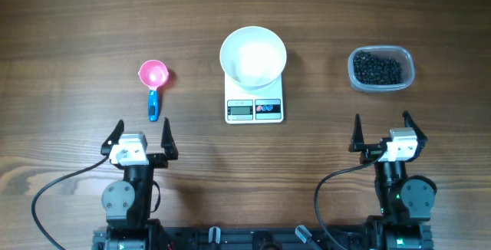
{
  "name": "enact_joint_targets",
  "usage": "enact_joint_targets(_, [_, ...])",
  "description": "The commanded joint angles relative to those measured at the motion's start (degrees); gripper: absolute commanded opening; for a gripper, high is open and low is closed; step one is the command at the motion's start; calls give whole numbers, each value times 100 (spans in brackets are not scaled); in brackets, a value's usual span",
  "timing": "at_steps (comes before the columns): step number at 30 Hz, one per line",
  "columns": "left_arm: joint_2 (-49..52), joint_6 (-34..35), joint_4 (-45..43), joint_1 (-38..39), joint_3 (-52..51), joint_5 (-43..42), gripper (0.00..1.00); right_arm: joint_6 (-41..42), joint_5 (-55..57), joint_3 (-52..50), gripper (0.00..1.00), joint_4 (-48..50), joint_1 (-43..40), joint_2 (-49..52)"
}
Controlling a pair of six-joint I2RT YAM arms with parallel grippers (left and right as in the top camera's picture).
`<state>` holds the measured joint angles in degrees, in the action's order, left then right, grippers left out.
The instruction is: Scoop item into bowl and weigh 150g on scale
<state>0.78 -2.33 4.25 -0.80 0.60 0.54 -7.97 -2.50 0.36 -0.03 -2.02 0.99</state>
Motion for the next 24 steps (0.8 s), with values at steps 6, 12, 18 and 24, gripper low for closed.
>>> enact_joint_targets(6, [-39,-46,7,22,-26,-68,100,50,-11,-7,100,9,28,-57])
enact_joint_targets(12, [-39,-46,7,22,-28,-68,100,48,-11,-7,100,9,28,-57])
enact_joint_targets(18, [-39,-299,-15,20,-26,85,100,48,-11,-7,100,9,28,-57])
enact_joint_targets(24, [-39,-564,-26,22,-28,168,100,50,-11,-7,100,9,28,-57])
